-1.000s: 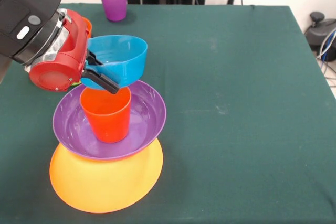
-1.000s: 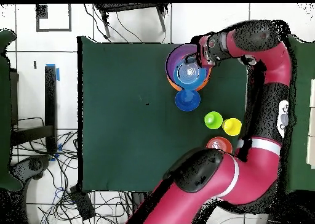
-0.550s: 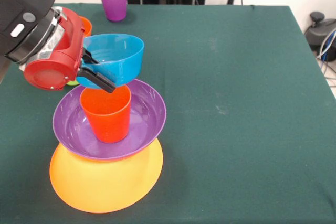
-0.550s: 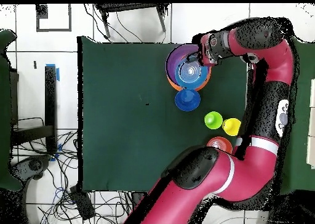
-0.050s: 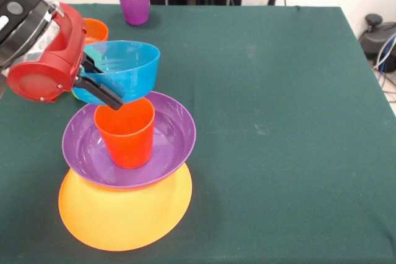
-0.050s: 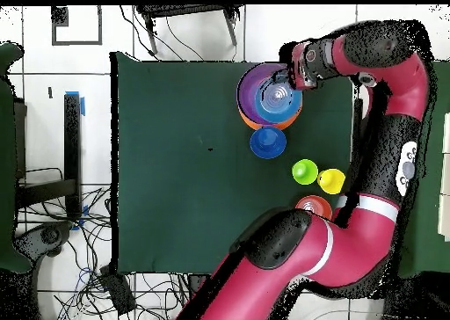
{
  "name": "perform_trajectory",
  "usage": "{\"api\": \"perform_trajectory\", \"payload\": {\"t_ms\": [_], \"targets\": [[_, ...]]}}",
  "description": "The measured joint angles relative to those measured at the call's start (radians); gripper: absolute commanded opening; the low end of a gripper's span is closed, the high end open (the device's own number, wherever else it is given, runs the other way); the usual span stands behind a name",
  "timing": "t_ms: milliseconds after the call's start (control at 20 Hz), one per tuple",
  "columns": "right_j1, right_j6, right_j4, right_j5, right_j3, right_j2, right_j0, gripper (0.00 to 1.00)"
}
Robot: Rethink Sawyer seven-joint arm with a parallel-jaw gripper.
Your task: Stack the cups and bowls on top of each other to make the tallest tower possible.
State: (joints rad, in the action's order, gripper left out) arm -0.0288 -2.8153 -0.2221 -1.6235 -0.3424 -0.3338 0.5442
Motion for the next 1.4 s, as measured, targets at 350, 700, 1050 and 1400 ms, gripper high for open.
{"api": "perform_trajectory", "payload": {"t_ms": [350,700,1050,1400], "targets": [[0.0,0.0,0.008,0.0,0.026,-0.014,-0.004,0.0],[0.0,0.0,0.024,0.0,0.046,-0.051,-0.012,0.0],[-0.001,0.0,0.073,0.0,0.048,-0.097,-0.018,0.0],[-0.001,0.0,0.133,-0.018,0.048,-0.151,-0.018,0.0]]}}
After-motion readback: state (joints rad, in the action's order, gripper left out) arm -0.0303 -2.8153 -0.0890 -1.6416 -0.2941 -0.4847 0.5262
